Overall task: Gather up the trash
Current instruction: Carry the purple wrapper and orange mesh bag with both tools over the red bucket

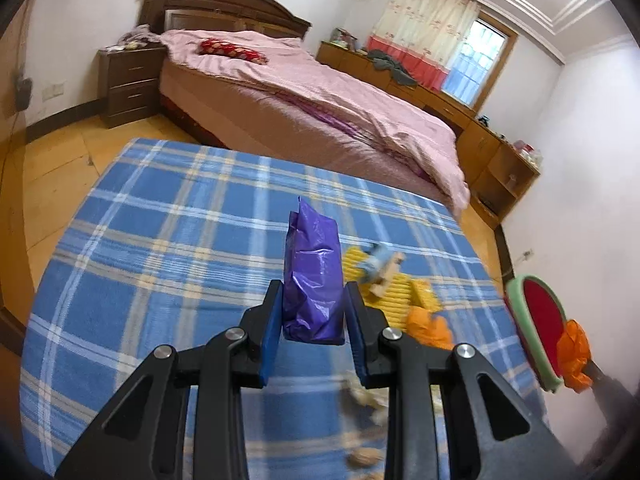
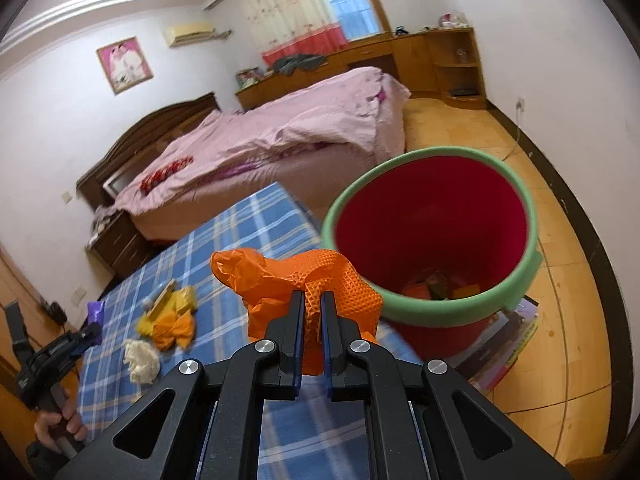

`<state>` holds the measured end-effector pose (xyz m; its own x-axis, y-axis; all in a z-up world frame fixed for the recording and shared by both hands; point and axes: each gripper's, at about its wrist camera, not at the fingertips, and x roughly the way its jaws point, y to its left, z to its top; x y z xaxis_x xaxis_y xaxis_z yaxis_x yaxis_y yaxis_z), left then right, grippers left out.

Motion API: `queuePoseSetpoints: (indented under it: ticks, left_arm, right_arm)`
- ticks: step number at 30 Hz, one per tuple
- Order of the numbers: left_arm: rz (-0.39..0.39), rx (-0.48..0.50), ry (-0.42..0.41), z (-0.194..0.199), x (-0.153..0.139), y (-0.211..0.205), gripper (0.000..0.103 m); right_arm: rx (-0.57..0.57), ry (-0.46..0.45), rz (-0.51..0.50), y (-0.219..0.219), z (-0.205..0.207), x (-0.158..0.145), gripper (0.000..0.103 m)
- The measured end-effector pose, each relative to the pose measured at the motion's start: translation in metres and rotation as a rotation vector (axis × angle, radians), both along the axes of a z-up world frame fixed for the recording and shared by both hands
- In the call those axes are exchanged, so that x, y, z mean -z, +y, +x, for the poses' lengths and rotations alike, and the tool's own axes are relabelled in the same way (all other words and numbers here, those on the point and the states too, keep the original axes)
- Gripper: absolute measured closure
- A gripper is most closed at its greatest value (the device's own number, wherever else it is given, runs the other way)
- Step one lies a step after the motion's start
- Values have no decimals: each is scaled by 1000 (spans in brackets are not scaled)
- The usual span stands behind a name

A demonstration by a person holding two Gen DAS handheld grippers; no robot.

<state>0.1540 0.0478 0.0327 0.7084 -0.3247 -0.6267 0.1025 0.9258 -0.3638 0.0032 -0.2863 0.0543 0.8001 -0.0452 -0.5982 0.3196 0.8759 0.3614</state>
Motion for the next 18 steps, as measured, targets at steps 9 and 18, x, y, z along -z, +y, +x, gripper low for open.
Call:
queuePoseSetpoints:
  ticks: [9, 18]
  left_arm:
    - [-61, 191, -9, -24, -33, -67, 73]
    - [-77, 355, 10, -34, -45, -151, 73]
  right_arm:
    - [51, -39, 58, -40, -9, 2, 96]
    - [92, -80, 95, -78, -9, 8, 96]
